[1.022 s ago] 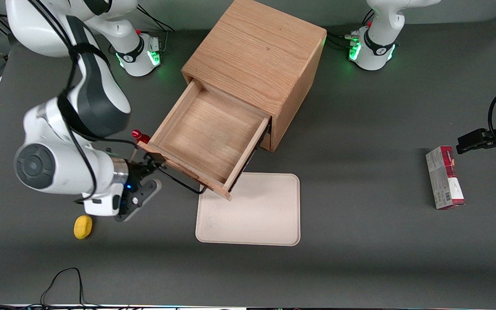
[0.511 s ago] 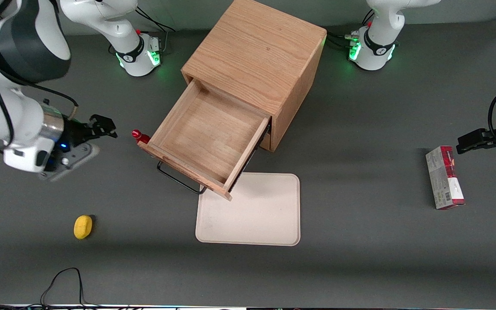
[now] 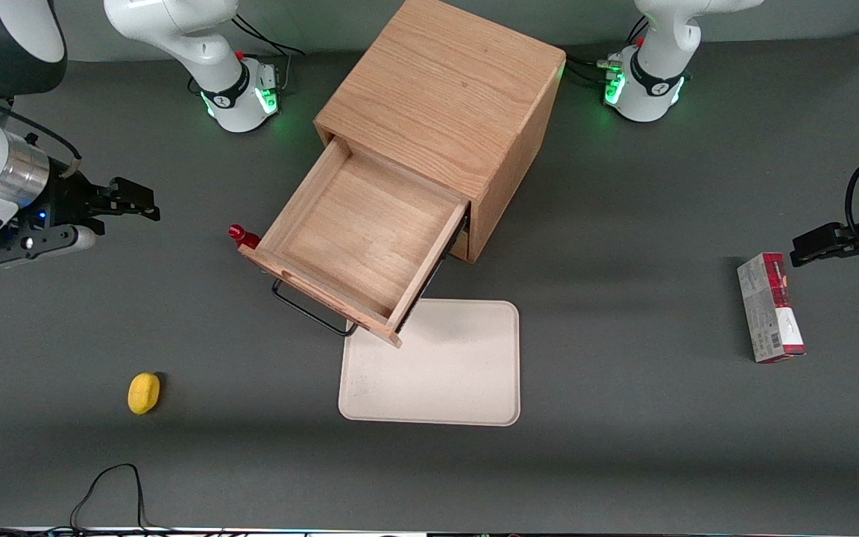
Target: Open upper drawer
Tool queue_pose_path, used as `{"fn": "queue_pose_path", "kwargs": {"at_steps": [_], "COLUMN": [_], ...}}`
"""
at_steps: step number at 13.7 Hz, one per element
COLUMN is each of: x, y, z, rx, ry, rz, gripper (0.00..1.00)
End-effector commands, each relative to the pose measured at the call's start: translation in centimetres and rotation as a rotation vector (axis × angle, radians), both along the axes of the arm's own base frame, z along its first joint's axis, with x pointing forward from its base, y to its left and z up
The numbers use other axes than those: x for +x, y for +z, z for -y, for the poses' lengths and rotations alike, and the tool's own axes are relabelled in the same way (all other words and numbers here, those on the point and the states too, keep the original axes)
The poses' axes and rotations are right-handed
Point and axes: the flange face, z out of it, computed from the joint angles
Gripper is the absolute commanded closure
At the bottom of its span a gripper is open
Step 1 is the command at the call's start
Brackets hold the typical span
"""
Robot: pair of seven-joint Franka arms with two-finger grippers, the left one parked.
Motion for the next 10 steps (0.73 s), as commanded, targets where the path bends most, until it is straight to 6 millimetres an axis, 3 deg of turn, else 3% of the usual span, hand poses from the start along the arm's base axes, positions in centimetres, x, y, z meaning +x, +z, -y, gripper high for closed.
{"fn": "queue_pose_path", "kwargs": {"at_steps": [1, 5, 7, 9, 10], "x": [-2.0, 0.4, 0.6, 0.4, 0.3], "y": [0.3, -0.2, 0.4, 0.5, 0.3], "z": [0.1, 2.2, 3.6, 1.2, 1.1], "rx": [-0.005, -0.02, -0.011, -0.015, -0.019], "ry": [-0.049, -0.08, -0.081, -0.017, -0.015], "rz": [0.088, 0.104, 0.099, 0.081, 0.064], "gripper": [0.0, 0.0, 0.0, 0.0, 0.0]}}
